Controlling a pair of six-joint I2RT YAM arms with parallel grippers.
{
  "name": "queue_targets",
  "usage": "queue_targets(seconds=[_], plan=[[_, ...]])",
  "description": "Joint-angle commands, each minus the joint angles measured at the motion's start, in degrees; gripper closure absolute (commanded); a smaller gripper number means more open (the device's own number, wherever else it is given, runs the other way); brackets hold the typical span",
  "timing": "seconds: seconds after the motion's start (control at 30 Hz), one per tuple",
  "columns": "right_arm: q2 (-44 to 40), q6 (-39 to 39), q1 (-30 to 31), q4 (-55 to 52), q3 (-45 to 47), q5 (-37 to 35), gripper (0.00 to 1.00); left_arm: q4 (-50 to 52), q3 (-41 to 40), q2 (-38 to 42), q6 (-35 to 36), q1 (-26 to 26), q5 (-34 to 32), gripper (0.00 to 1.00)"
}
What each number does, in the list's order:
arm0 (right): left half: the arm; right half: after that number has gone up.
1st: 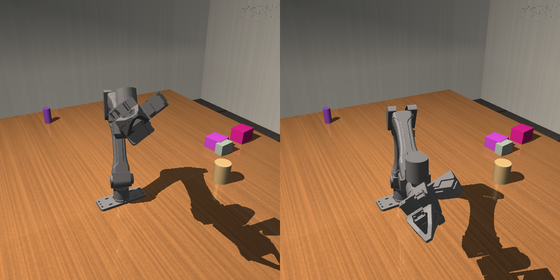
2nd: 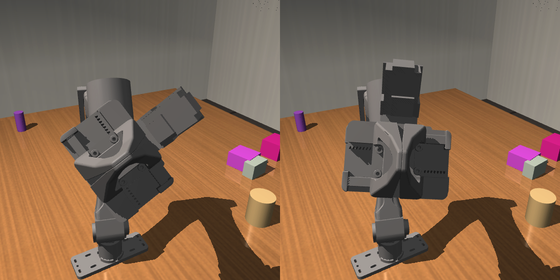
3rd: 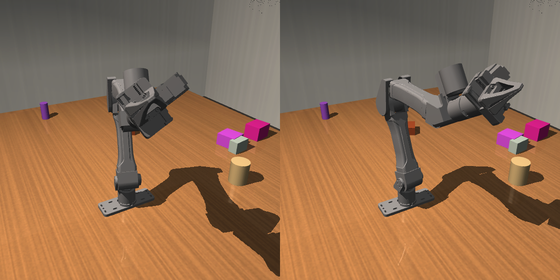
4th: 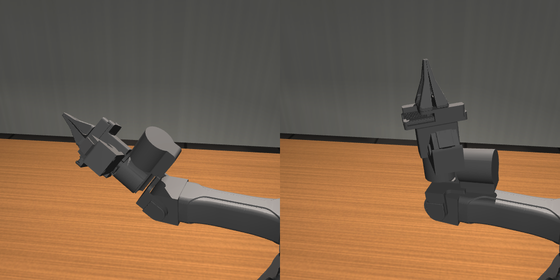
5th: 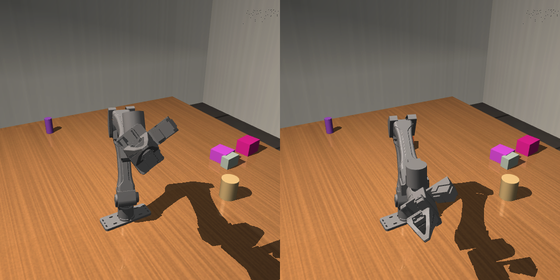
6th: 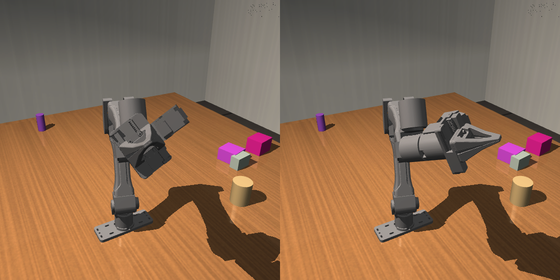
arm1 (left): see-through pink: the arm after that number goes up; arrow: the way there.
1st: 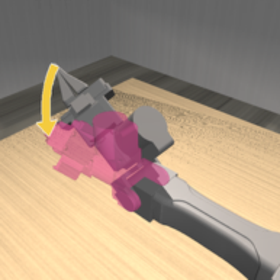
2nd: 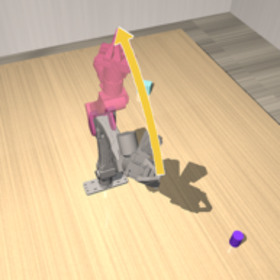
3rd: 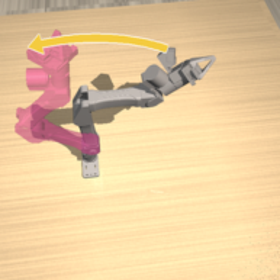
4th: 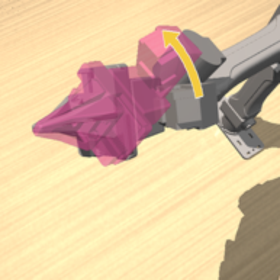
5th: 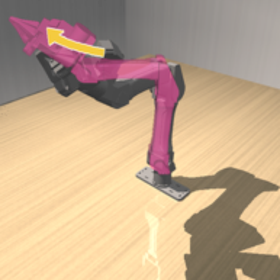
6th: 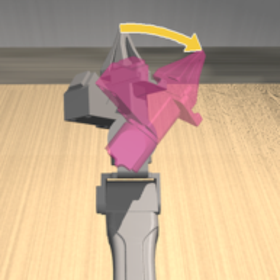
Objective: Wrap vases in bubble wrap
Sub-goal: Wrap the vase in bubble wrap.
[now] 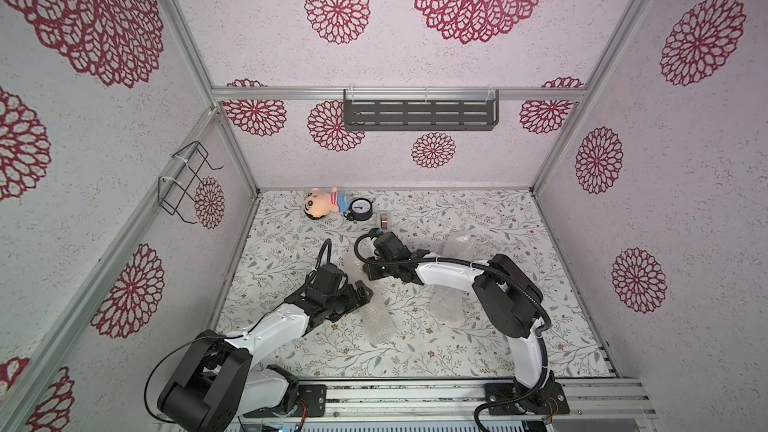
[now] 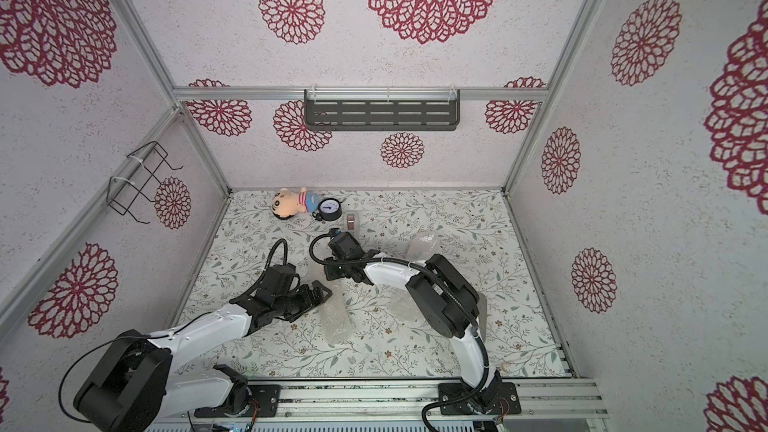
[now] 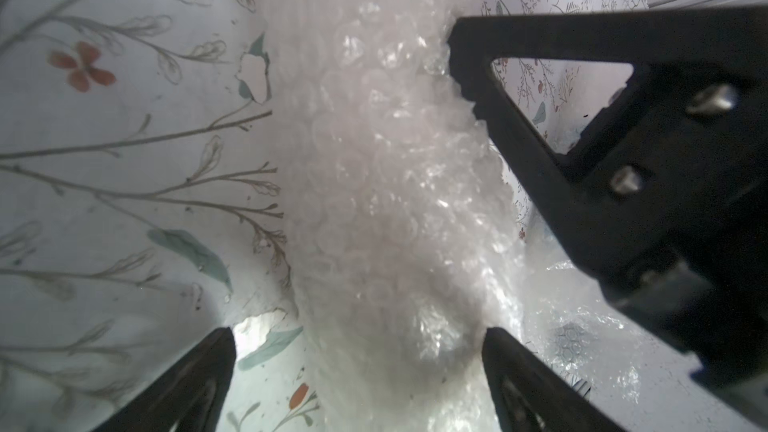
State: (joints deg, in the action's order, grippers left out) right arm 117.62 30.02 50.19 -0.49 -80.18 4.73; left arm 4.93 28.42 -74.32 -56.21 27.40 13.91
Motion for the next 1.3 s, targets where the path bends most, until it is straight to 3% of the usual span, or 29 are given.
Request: queue_targets(seconds=[0.0,0.1,0.3,0.47,0.7,0.8,0.93,1.13,1.27], plan=[[-1.0,1.1,0.4,-2.1,1.0,-1.2,0.79,-3.7,1.8,-3.0,-0.8,0.7,0.2,0.01],[-0.9,1.2,0.4,-2.1,1.0,-1.6,0.79,-7.1,1.4,-4.0,-1.5,1.9,-0.2,0.01],[-1.8,1.2,0.5,-2.4,1.1,-2.4,0.78,-3.3,1.2,-6.8,0.0,2.3,-2.8,0.07],[-6.9,1.6,0.4,-2.9,4.0,-2.0,0.68,0.1,-1.1,-3.9,1.0,2.1,-4.9,0.14],[-20.8,4.9,1.0,-2.7,16.5,3.1,0.64,0.9,-3.9,0.1,2.9,0.1,-3.7,0.14],[-23.6,6.7,2.3,-1.9,20.2,7.5,0.63,0.3,-3.7,0.0,3.6,-0.1,-2.8,0.14],[-25.5,8.3,3.3,-1.7,23.5,8.0,0.57,-0.2,-3.8,0.0,3.7,-0.1,-2.4,0.15],[-22.6,9.5,4.0,1.3,24.8,10.4,0.62,-2.1,-3.6,-1.4,3.6,-0.2,-0.4,0.17],[-22.0,9.9,4.1,2.7,26.5,9.8,0.71,-3.1,-4.0,-1.0,3.1,-0.3,-0.6,0.17]])
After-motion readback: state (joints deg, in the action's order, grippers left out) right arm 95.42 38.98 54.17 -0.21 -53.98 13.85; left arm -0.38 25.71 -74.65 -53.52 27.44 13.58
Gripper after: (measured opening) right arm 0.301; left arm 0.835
